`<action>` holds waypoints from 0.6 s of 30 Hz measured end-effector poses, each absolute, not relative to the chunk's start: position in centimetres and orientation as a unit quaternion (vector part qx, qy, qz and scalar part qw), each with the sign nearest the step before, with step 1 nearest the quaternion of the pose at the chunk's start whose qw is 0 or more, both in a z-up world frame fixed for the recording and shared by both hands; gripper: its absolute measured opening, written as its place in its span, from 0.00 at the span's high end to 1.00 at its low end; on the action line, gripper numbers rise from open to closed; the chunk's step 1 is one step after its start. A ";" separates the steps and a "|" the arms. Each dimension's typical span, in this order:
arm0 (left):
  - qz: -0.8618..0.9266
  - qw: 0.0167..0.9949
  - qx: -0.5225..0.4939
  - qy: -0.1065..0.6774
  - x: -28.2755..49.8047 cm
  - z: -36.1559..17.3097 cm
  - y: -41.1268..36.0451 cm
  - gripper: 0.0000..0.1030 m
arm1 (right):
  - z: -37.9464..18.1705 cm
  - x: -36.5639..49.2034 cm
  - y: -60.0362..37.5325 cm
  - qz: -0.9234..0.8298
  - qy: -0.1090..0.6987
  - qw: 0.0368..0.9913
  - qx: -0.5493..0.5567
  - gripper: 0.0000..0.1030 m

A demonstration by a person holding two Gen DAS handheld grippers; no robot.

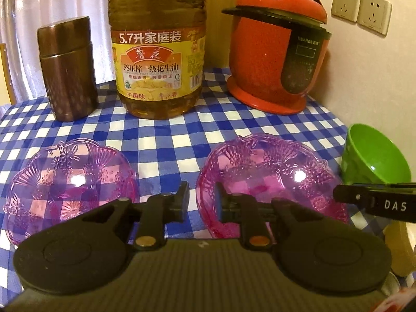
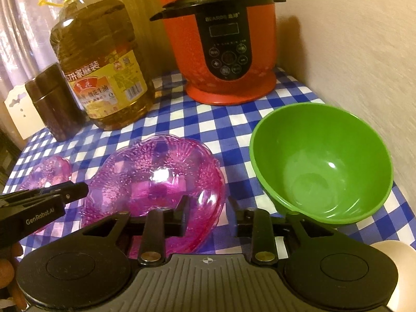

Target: Organize plates and bowls

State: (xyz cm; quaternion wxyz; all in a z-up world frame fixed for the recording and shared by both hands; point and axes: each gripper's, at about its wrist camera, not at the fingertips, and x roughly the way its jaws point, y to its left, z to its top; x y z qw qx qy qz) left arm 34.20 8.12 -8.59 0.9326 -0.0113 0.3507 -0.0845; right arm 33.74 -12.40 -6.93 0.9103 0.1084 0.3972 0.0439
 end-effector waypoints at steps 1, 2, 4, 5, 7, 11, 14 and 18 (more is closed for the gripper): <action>-0.084 0.932 -0.012 0.351 34.2 -8.6 8.2 0.82 | -6.9 33.7 -12.4 0.044 0.396 0.911 0.108 0.70; -0.084 0.932 -0.013 0.352 34.1 -8.6 8.2 0.82 | -6.8 33.7 -12.4 0.044 0.396 0.911 0.108 0.69; -0.082 0.933 -0.019 0.350 34.0 -8.5 8.4 0.82 | -6.6 33.6 -12.4 0.043 0.391 0.913 0.108 0.69; -0.081 0.933 -0.024 0.349 33.9 -8.3 8.6 0.82 | -6.5 33.6 -12.5 0.042 0.388 0.914 0.109 0.69; -0.078 0.935 -0.033 0.345 33.6 -7.8 9.0 0.81 | -6.1 33.4 -12.4 0.041 0.382 0.916 0.111 0.69; -0.065 0.937 -0.047 0.341 32.9 -6.9 10.2 0.77 | -5.3 33.0 -11.9 0.048 0.370 0.920 0.116 0.69; -0.046 0.937 -0.054 0.341 32.1 -6.4 11.4 0.77 | -4.9 32.7 -11.0 0.062 0.366 0.921 0.120 0.69; -0.011 0.939 -0.055 0.340 31.0 -5.9 13.8 0.74 | -4.4 32.5 -9.4 0.087 0.361 0.920 0.127 0.69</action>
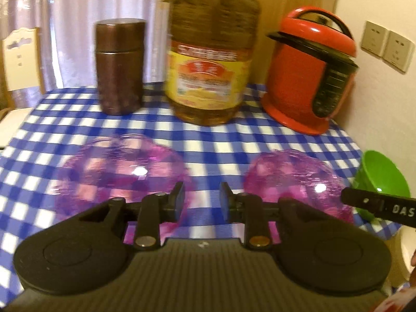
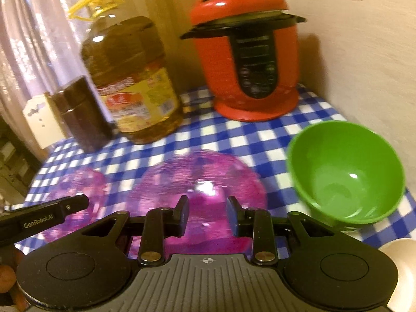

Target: Organize plates and bowls

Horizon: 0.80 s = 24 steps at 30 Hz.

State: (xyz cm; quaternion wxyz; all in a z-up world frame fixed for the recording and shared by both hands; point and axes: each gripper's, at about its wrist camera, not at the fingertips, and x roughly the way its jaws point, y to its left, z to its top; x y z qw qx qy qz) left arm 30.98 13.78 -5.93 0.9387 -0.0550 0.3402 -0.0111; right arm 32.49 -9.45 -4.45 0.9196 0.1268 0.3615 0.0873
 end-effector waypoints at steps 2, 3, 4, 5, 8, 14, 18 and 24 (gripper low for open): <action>0.007 0.939 -0.058 0.338 30.5 -5.8 15.1 0.73 | -4.2 32.3 -8.5 0.101 0.358 0.919 0.130 0.69; 0.016 0.939 -0.064 0.337 30.3 -5.6 15.9 0.73 | -4.1 32.3 -8.0 0.109 0.356 0.918 0.133 0.69; 0.022 0.939 -0.069 0.336 30.1 -5.6 16.4 0.73 | -4.0 32.3 -7.4 0.117 0.355 0.918 0.136 0.69; 0.033 0.938 -0.076 0.336 29.8 -5.5 17.3 0.70 | -3.9 32.3 -6.9 0.123 0.354 0.917 0.137 0.68; 0.059 0.938 -0.082 0.332 28.8 -5.5 19.1 0.64 | -3.8 32.2 -5.2 0.148 0.355 0.913 0.138 0.67; 0.104 0.930 -0.109 0.336 27.5 -6.2 23.0 0.60 | -4.2 32.1 -1.9 0.184 0.363 0.903 0.136 0.59; 0.115 0.925 -0.125 0.339 27.7 -7.1 24.3 0.60 | -4.3 32.4 0.0 0.198 0.365 0.901 0.127 0.59; 0.129 0.915 -0.152 0.350 28.0 -8.9 26.2 0.60 | -5.1 33.3 2.1 0.209 0.373 0.896 0.124 0.59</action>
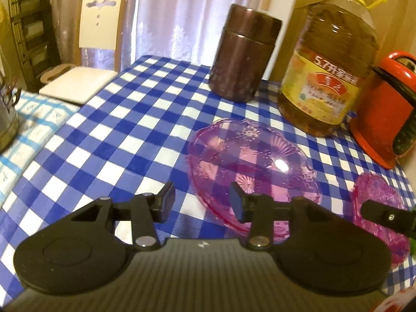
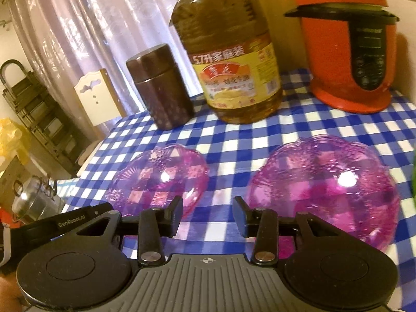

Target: Organize plates and bowls

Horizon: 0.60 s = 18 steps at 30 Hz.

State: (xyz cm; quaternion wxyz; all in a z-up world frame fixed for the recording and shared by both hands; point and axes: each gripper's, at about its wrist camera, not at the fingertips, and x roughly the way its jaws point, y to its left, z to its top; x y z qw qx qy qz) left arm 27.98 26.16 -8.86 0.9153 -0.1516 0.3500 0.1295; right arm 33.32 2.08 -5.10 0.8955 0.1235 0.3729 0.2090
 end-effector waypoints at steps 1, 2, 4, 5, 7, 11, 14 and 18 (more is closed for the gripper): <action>0.131 0.914 -0.159 0.349 28.0 -9.1 26.3 0.60 | -5.3 33.5 2.4 0.211 0.374 0.895 0.121 0.59; 0.132 0.913 -0.168 0.348 28.1 -9.3 26.6 0.60 | -5.5 33.8 2.8 0.213 0.376 0.894 0.118 0.59; 0.133 0.909 -0.181 0.350 28.4 -9.8 27.0 0.60 | -6.2 34.3 3.5 0.215 0.382 0.891 0.113 0.59; 0.133 0.908 -0.187 0.351 28.5 -10.0 27.2 0.60 | -6.5 34.5 3.7 0.216 0.386 0.890 0.113 0.58; 0.134 0.906 -0.193 0.351 28.8 -10.5 27.4 0.61 | -7.0 35.0 4.0 0.221 0.389 0.887 0.116 0.59; 0.135 0.905 -0.192 0.354 29.1 -11.1 27.6 0.63 | -7.6 35.7 4.9 0.225 0.395 0.883 0.113 0.58; 0.135 0.905 -0.190 0.356 29.4 -11.3 27.6 0.72 | -8.2 36.3 5.3 0.224 0.402 0.881 0.112 0.59; 0.127 0.906 -0.181 0.360 29.7 -11.5 27.5 0.82 | -8.8 36.6 5.8 0.223 0.412 0.877 0.108 0.58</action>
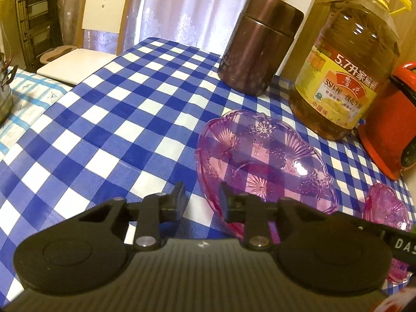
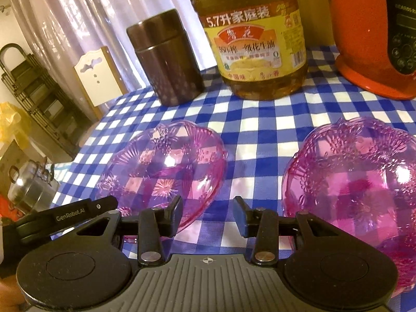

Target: Organize plates and bowls

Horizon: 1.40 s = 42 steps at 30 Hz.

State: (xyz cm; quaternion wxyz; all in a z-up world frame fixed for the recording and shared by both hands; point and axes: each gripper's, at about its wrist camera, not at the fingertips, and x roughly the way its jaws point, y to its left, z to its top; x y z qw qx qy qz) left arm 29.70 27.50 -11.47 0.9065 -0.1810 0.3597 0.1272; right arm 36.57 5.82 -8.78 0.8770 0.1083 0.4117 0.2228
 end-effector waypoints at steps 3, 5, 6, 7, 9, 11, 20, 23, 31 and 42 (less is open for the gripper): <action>0.122 0.907 -0.168 0.366 29.9 -11.2 27.2 0.88 | -9.2 36.5 6.1 0.225 0.416 0.875 0.103 0.59; 0.118 0.906 -0.166 0.371 29.9 -11.0 27.2 0.88 | -9.5 36.5 6.0 0.225 0.419 0.874 0.103 0.59; 0.116 0.905 -0.165 0.374 29.8 -11.0 27.3 0.88 | -9.6 36.5 5.9 0.223 0.421 0.873 0.105 0.59; 0.114 0.904 -0.163 0.378 29.7 -10.9 27.3 0.88 | -9.7 36.4 5.7 0.222 0.420 0.873 0.108 0.59; 0.106 0.902 -0.158 0.387 29.4 -10.8 27.5 0.88 | -9.7 36.4 5.5 0.223 0.419 0.873 0.114 0.59; 0.098 0.900 -0.153 0.395 29.0 -10.7 27.6 0.88 | -9.6 36.4 5.5 0.224 0.420 0.872 0.117 0.59; 0.093 0.899 -0.145 0.403 27.9 -10.5 28.0 0.89 | -9.8 36.0 6.2 0.233 0.427 0.868 0.103 0.59; 0.093 0.900 -0.143 0.402 27.9 -10.5 28.0 0.89 | -10.0 36.0 6.2 0.235 0.430 0.866 0.101 0.59; 0.093 0.900 -0.142 0.402 27.9 -10.5 27.9 0.89 | -10.5 35.8 6.4 0.239 0.437 0.861 0.100 0.65; 0.092 0.902 -0.135 0.399 27.6 -10.2 27.6 0.89 | -10.2 35.6 6.4 0.247 0.437 0.858 0.109 0.83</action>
